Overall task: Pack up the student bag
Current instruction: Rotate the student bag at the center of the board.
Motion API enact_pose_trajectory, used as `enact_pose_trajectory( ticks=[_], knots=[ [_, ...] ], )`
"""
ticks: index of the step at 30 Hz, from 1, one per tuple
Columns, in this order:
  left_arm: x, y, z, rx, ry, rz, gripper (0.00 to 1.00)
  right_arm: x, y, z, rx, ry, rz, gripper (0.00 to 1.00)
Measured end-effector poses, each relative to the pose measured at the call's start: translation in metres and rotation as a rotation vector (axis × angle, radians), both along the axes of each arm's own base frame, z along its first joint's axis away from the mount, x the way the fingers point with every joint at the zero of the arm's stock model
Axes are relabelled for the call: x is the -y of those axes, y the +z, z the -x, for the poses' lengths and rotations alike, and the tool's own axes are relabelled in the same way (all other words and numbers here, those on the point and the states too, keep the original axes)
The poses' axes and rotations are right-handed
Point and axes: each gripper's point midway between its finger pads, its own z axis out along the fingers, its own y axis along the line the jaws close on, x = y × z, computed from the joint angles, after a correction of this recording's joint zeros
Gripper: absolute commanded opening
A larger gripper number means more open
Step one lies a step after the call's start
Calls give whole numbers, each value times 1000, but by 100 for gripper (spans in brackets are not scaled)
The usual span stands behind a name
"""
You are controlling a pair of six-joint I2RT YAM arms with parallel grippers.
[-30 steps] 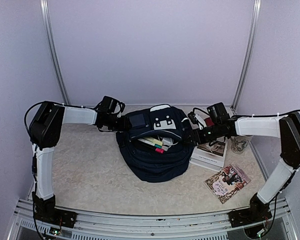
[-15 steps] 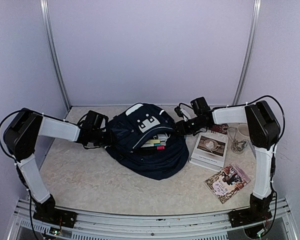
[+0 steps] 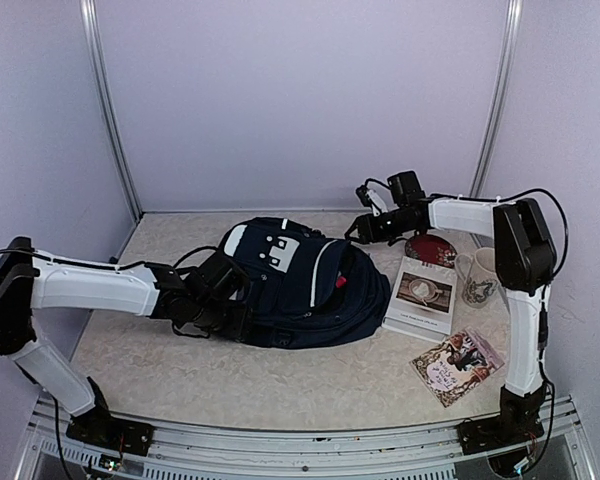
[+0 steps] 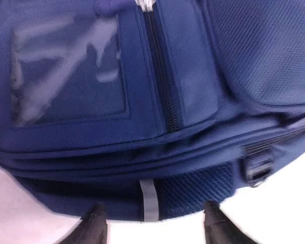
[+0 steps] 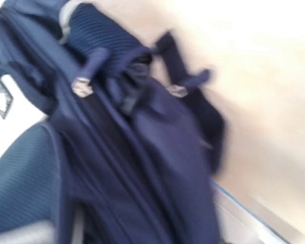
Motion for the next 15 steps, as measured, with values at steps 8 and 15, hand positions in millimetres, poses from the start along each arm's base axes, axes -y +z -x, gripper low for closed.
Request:
enact_pose_trajectory(
  ticks=[8, 15],
  knots=[
    [-2, 82, -30, 146, 14, 124, 99, 51, 50, 18, 100, -105, 56, 58],
    [-60, 58, -98, 128, 205, 171, 99, 61, 47, 79, 51, -87, 41, 64]
  ],
)
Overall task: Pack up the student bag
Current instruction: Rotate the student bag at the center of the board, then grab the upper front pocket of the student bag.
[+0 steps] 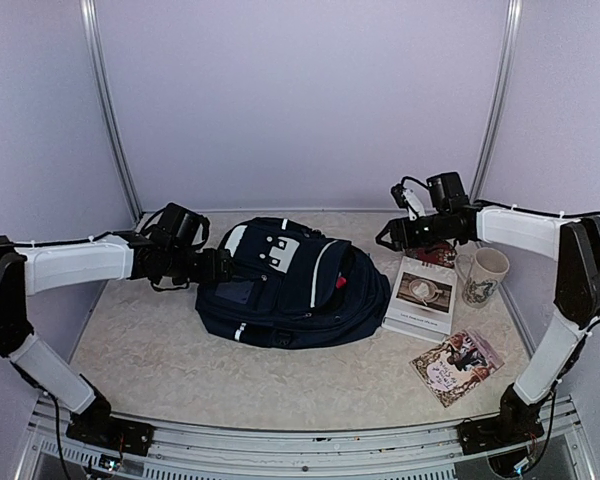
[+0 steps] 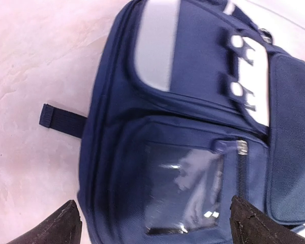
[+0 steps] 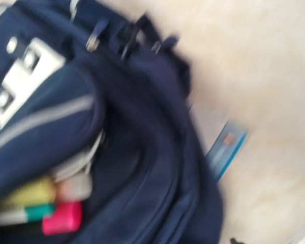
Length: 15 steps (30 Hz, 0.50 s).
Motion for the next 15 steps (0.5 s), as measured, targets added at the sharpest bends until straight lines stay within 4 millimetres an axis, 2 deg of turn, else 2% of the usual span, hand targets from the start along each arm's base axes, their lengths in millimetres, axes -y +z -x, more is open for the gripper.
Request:
enact_pose_trajectory(
  ticks=[4, 7, 11, 13, 15],
  knots=[
    [-15, -24, -13, -33, 29, 16, 99, -7, -37, 27, -112, 34, -21, 62],
    [-14, -41, -12, -57, 16, 33, 98, -15, -65, 37, -198, 53, -36, 52],
    [-18, -70, 9, -106, 15, 47, 89, -33, -89, 33, -256, 86, -50, 29],
    [-22, -84, 25, -138, 27, 61, 82, -45, -93, 24, -264, 109, -66, 24],
    [-23, -87, 40, -139, 36, 77, 76, -58, -95, 9, -274, 125, -82, 23]
  ],
)
